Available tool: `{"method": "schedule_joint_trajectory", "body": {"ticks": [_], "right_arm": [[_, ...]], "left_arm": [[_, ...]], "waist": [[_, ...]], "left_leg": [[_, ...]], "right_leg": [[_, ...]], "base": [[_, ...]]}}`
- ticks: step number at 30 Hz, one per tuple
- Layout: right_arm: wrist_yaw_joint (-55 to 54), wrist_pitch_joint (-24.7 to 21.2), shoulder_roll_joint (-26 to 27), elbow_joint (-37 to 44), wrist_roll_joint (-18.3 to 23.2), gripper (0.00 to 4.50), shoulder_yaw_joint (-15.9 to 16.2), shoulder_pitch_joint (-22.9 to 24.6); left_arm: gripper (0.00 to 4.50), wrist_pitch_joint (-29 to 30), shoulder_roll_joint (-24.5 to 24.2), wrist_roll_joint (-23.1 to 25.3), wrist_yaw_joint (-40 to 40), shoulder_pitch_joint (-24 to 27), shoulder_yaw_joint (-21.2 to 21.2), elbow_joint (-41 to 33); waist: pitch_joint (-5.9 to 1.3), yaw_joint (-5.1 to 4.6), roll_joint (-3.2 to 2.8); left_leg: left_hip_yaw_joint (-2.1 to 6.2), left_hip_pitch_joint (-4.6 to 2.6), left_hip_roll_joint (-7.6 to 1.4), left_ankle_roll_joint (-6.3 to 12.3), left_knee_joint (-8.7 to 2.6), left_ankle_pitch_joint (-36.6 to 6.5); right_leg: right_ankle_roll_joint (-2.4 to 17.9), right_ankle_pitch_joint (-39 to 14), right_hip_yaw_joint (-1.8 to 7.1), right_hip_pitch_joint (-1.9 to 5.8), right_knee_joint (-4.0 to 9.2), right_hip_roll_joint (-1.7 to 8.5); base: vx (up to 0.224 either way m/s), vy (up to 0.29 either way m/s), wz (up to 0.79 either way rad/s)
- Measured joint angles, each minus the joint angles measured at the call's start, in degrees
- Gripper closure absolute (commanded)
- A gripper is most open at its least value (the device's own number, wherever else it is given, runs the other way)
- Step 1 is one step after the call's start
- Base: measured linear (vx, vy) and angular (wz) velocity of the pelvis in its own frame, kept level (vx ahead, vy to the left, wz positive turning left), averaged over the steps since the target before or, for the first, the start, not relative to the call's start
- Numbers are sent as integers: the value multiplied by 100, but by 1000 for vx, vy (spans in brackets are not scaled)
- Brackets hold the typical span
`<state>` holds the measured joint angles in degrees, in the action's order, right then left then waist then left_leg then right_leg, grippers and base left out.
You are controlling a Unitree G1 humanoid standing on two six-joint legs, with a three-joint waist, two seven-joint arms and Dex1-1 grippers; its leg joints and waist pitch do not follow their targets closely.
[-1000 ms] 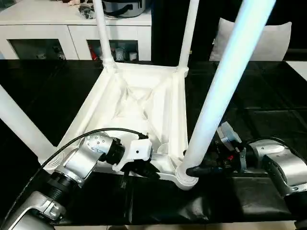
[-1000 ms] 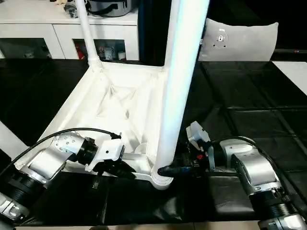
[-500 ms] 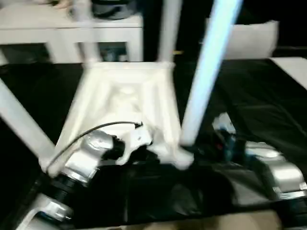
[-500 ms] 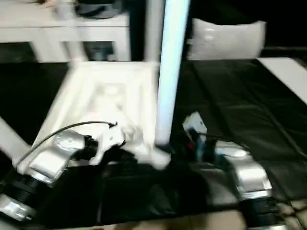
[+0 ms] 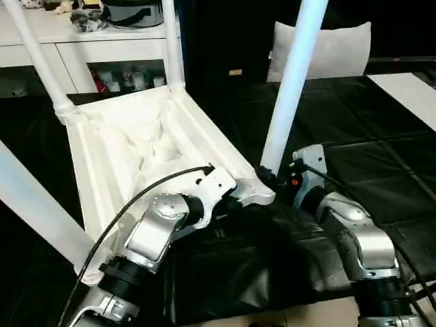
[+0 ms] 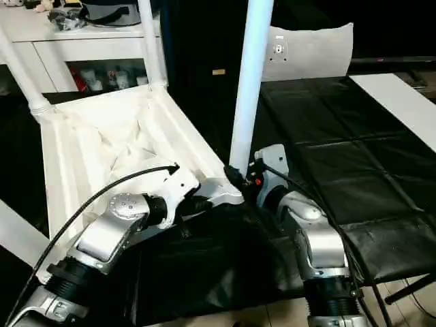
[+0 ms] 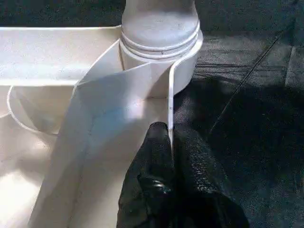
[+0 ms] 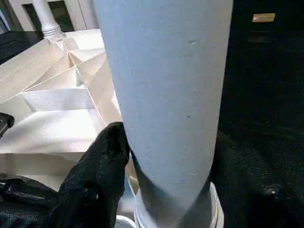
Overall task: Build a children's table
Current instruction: Rotate leg to tighten
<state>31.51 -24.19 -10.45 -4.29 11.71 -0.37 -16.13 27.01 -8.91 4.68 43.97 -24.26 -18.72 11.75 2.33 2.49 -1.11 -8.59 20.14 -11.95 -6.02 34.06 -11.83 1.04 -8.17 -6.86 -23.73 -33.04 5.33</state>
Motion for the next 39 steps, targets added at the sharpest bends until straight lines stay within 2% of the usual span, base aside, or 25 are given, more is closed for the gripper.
{"method": "schedule_joint_trajectory", "body": {"ticks": [2, 4, 9, 11, 13, 15, 17, 21, 29, 37, 39], "right_arm": [[232, 27, -149, 10, 68, 143, 11, 47], [499, 76, -333, 10, 169, 115, 11, 72], [1633, 237, -978, 10, 470, 87, 18, 81], [2078, 300, -1240, -1, 529, 64, 46, 81], [2450, 327, -1515, -27, 620, 60, 56, 79], [3027, 328, -1875, -32, 677, 37, 184, 79], [3481, 373, -2133, -43, 675, 37, 331, 77], [4147, 496, -2241, -114, 681, 37, 599, 29], [4873, 462, -2245, -308, 880, 113, 947, -176], [5091, 442, -2223, -395, 924, 190, 1008, -180], [5085, 431, -2213, -395, 942, 198, 1011, -179]], "left_arm": [[450, -99, -98, -7, 152, -4, -41, -25], [450, -185, -194, -41, 316, -9, -63, -26], [450, -495, -555, -246, 907, -11, -136, -2], [450, -645, -718, -283, 1167, -12, -146, 36], [450, -816, -881, -331, 1434, -12, -178, 57], [450, -1039, -1145, -413, 1857, -12, -212, 84], [450, -1219, -1361, -490, 2230, -17, -256, 104], [450, -1585, -1583, -505, 2757, -127, -425, 221], [450, -1937, -1726, -507, 3377, -279, -702, 311], [450, -2050, -1703, -504, 3405, -309, -742, 393], [450, -2058, -1702, -506, 3405, -309, -733, 416]], "waist": [[1, 37, -2], [1, 62, -2], [3, 134, -1], [3, 200, 0], [6, 260, 3], [6, 306, 5], [8, 357, 8], [7, 447, 10], [5, 494, 14], [6, 433, 15], [6, 423, 16]], "left_leg": [[0, 0, 0, 0, -10, 0], [-2, 2, 0, 0, -15, 1], [-1, 14, -3, 1, -13, 3], [-2, 13, -3, 1, -8, 3], [-2, 8, -6, 1, -6, 4], [-2, 6, -6, 1, -4, 4], [-2, 2, -11, 1, -2, 4], [-2, -6, -15, 7, 7, 7], [-6, -4, -14, 10, 23, 9], [-8, -4, -18, 8, 22, 10], [-8, -8, -18, 8, 23, 10]], "right_leg": [[-1, -1, 0, -6, 0, 0], [-2, -2, 2, -11, -2, -1], [1, 0, 3, -22, -7, -2], [2, 1, 3, -19, -7, 0], [2, 1, 5, -13, -8, 0], [2, 1, 5, -6, -9, 2], [2, 1, 6, -1, -9, 4], [2, 1, 10, 3, -10, 6], [3, 2, 24, 11, -18, 6], [1, 1, 23, 21, -23, 3], [1, 0, 23, 28, -22, 3]], "base": [[0, 0, 0], [0, 0, 0], [0, 0, 0], [0, 0, 0], [0, 0, 0], [0, 0, 0], [0, 0, 0], [0, 0, 0], [0, 0, 0], [0, 0, 0], [0, 0, 0]]}}
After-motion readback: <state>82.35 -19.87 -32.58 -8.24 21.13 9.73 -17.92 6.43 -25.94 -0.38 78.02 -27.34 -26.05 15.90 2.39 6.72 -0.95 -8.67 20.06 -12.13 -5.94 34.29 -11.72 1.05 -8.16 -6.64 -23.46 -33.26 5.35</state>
